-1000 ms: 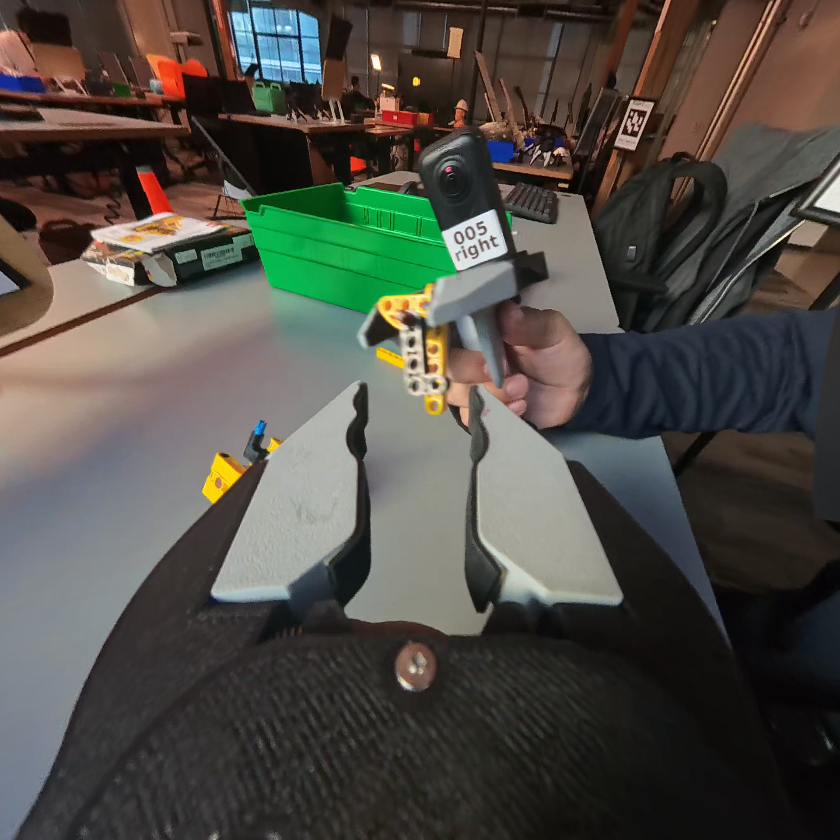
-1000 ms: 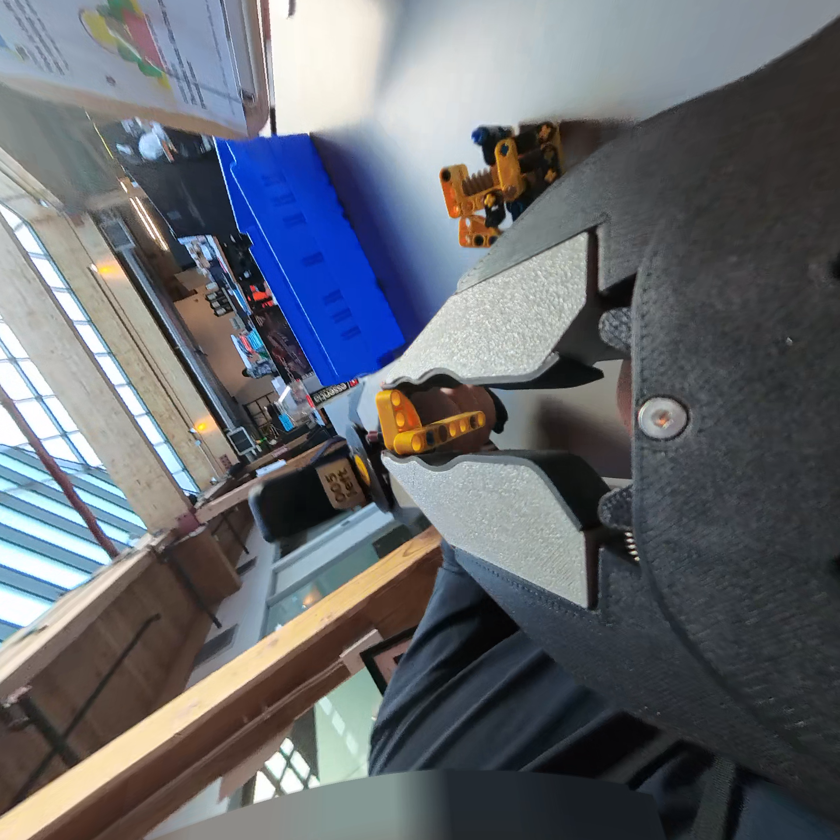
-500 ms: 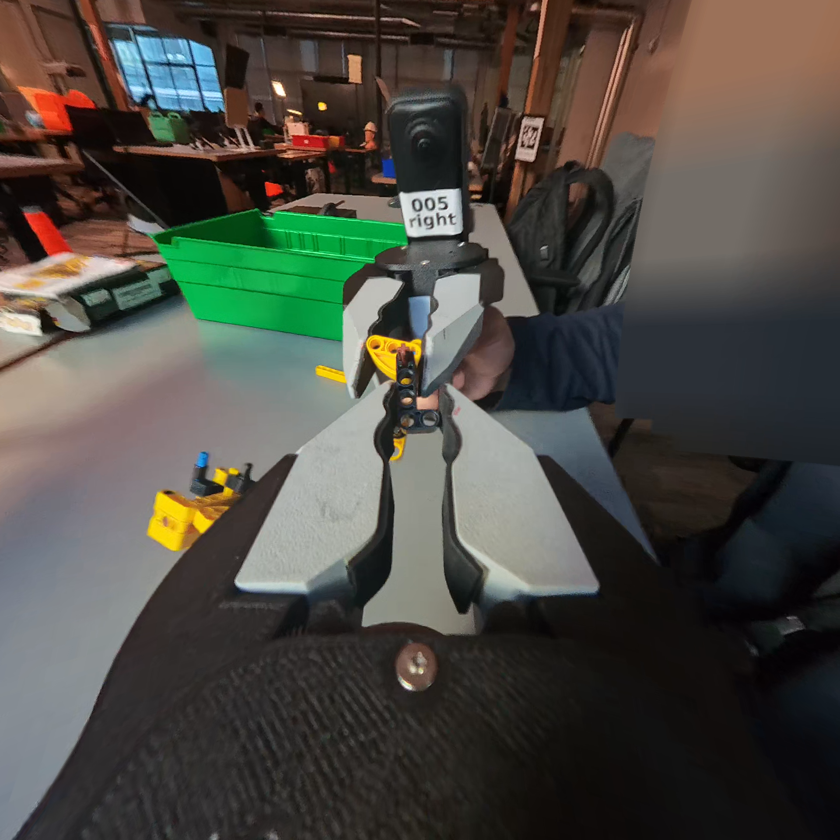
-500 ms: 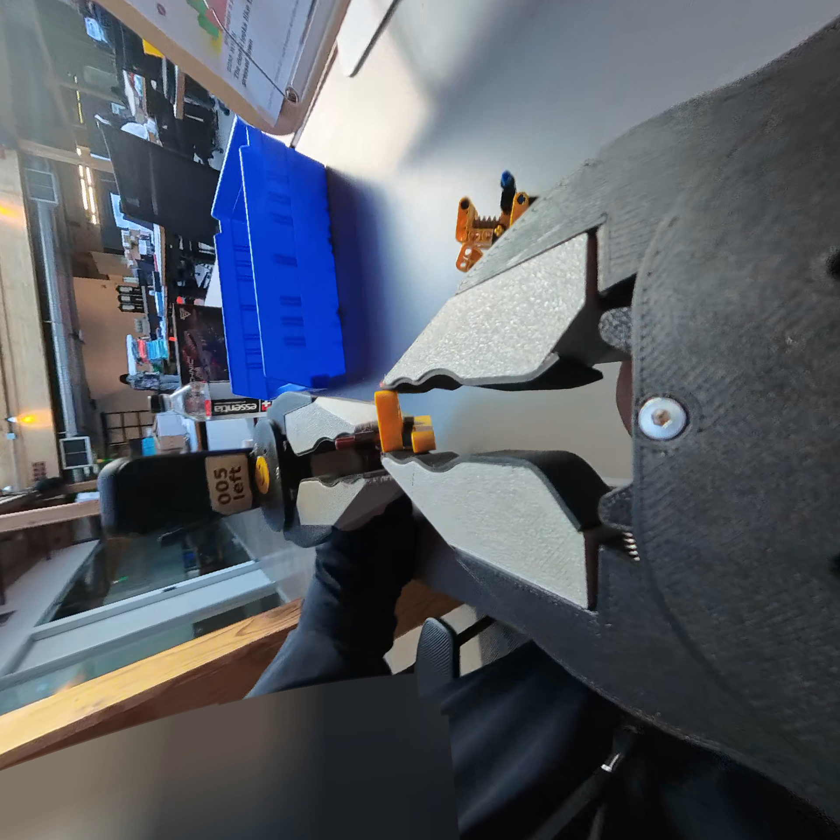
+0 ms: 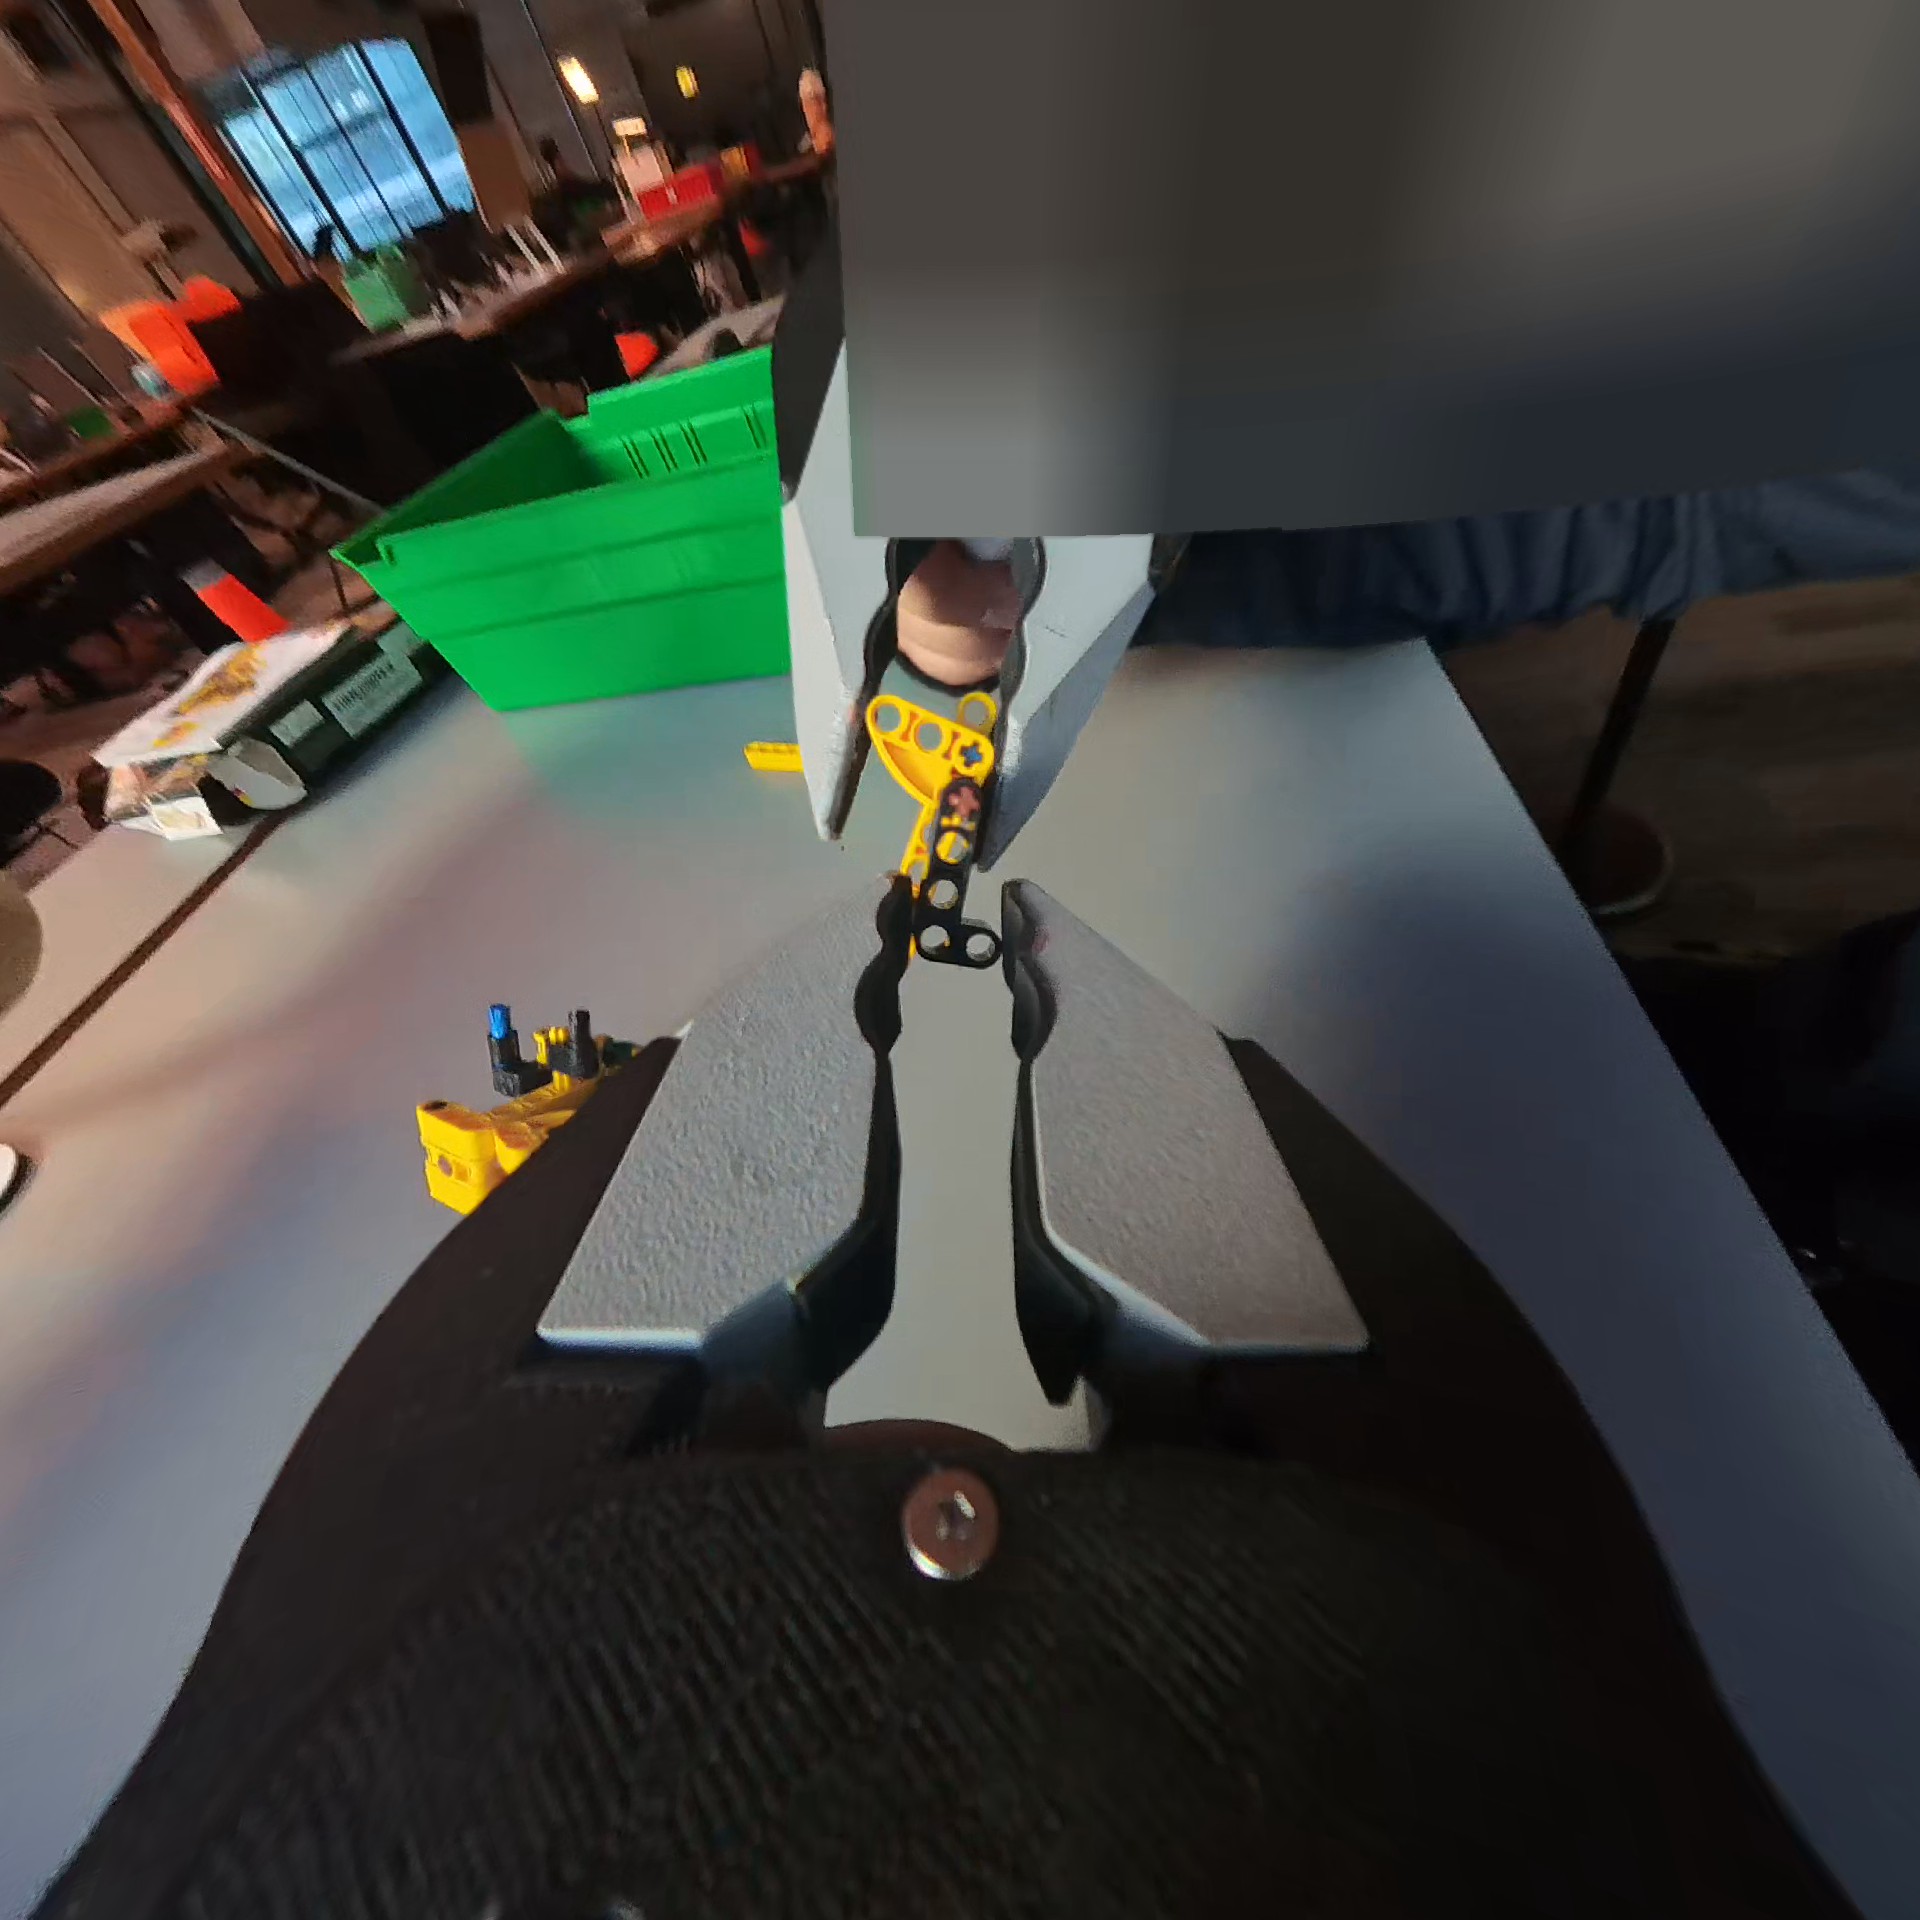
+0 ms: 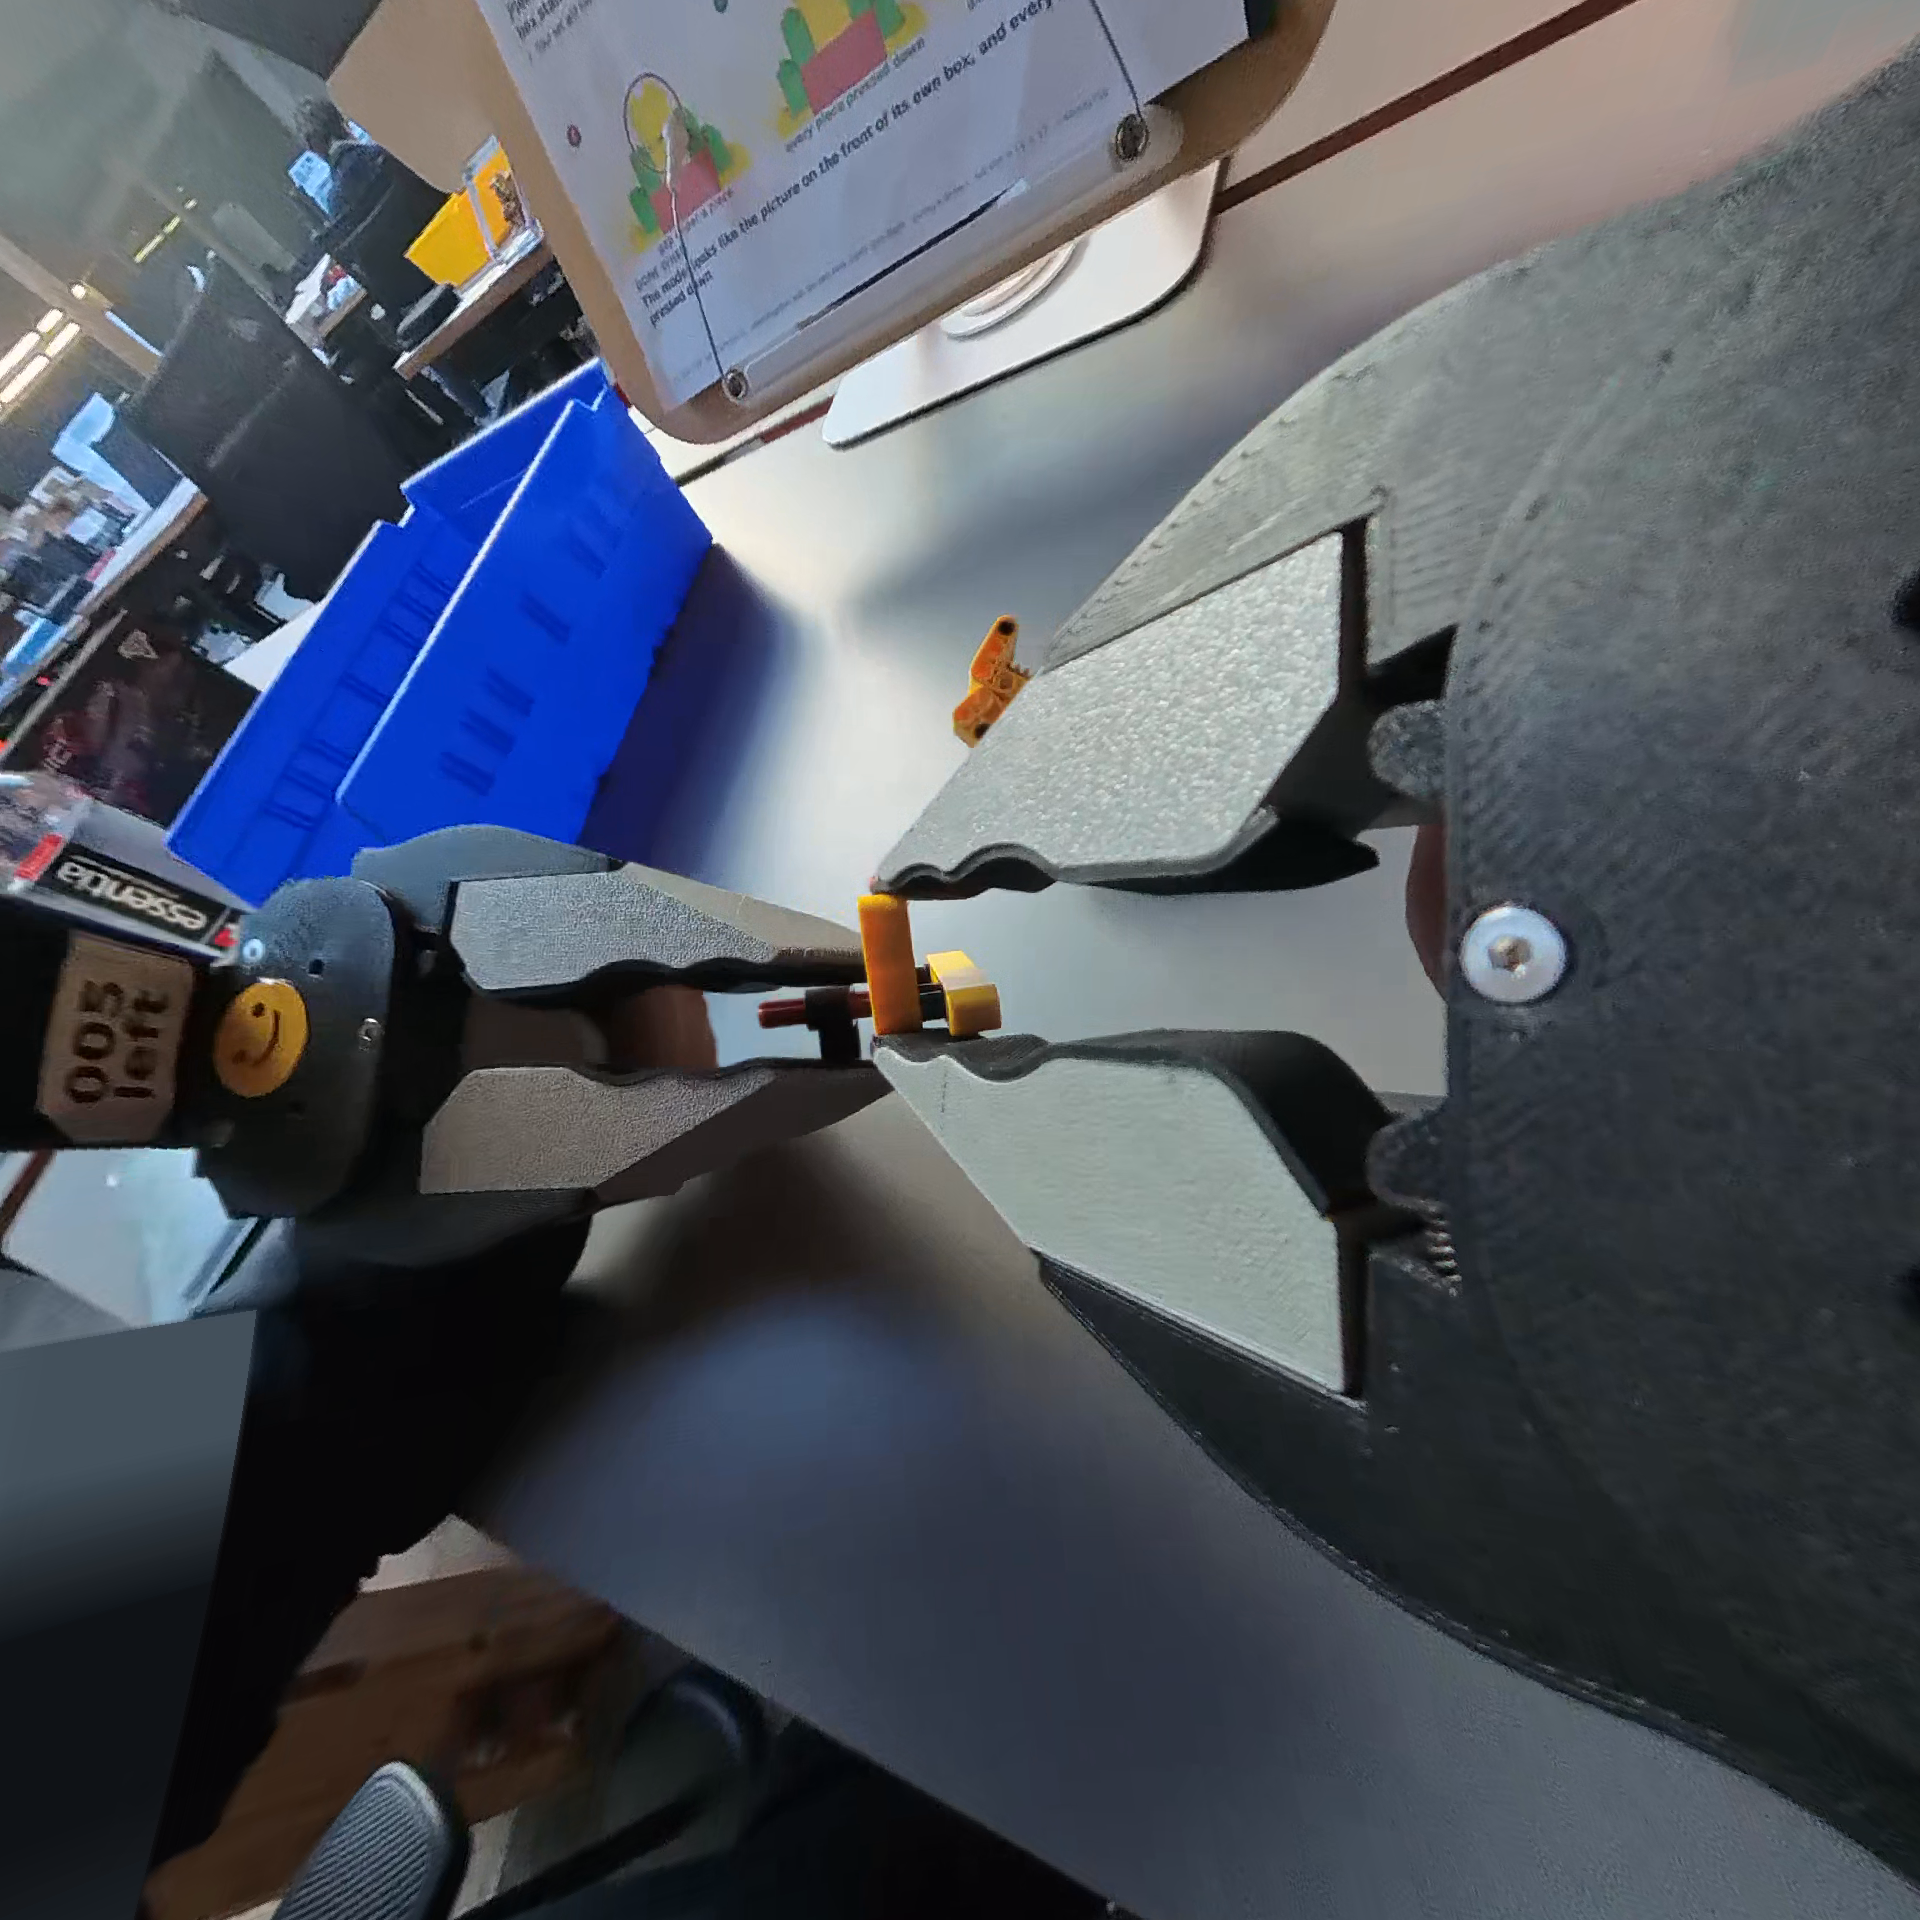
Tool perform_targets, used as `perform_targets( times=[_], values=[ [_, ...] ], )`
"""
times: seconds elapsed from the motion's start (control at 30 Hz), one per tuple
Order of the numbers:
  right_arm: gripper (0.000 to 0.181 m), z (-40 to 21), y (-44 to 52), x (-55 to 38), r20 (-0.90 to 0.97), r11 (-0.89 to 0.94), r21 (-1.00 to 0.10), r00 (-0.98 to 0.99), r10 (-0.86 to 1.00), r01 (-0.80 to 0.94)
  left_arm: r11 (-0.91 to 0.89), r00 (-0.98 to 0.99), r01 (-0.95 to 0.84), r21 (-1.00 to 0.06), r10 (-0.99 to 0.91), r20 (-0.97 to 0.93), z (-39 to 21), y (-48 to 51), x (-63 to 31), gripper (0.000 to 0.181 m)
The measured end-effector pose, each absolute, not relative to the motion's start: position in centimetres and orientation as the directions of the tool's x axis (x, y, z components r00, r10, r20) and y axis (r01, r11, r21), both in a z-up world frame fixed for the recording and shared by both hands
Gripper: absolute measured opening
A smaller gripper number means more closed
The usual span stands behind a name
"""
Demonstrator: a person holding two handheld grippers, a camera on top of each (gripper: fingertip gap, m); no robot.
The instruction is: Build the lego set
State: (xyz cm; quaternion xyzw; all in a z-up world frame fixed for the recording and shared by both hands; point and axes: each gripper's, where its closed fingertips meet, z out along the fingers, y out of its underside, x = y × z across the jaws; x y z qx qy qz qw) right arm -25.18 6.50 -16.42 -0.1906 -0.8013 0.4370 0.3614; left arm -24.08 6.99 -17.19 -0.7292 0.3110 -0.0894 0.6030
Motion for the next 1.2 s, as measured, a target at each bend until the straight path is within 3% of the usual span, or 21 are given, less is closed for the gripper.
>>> perform_targets(
  times=[0.17,0.37,0.47,0.57,0.77,0.9,1.2],
  values=[
    [0.022,-18.2,6.6,-25.1,0.473,0.649,-0.761,-0.669,0.573,0.018,-0.110,0.734,-0.536,-0.837,-0.550,-0.398,-19.2,7.2,-24.2,0.013],
    [0.022,-20.3,8.5,-26.2,0.686,0.847,-0.523,-0.545,0.482,0.091,-0.155,0.649,-0.740,-0.655,-0.422,-0.633,-20.5,8.0,-25.8,0.011],
    [0.022,-20.4,8.5,-26.1,0.661,0.812,-0.578,-0.539,0.523,0.079,-0.039,0.683,-0.681,-0.731,-0.394,-0.615,-18.5,7.3,-24.5,0.009],
    [0.021,-20.6,8.5,-26.6,0.665,0.813,-0.574,-0.525,0.531,0.094,0.046,0.659,-0.686,-0.726,-0.385,-0.646,-17.9,7.0,-23.7,0.002],
    [0.022,-20.9,8.9,-26.5,0.615,0.765,-0.636,-0.530,0.584,0.104,-0.042,0.761,-0.517,-0.855,-0.480,-0.436,-19.0,7.4,-24.4,0.004],
    [0.022,-19.8,8.0,-26.2,0.538,0.688,-0.722,-0.571,0.621,0.068,-0.103,0.743,-0.593,-0.799,-0.453,-0.493,-20.3,7.8,-25.2,0.005],
    [0.028,-21.7,7.8,-26.3,0.471,0.678,-0.725,-0.631,0.616,0.120,-0.184,0.692,-0.687,-0.703,-0.459,-0.557,-22.1,8.1,-25.3,0.003]
  ],
)
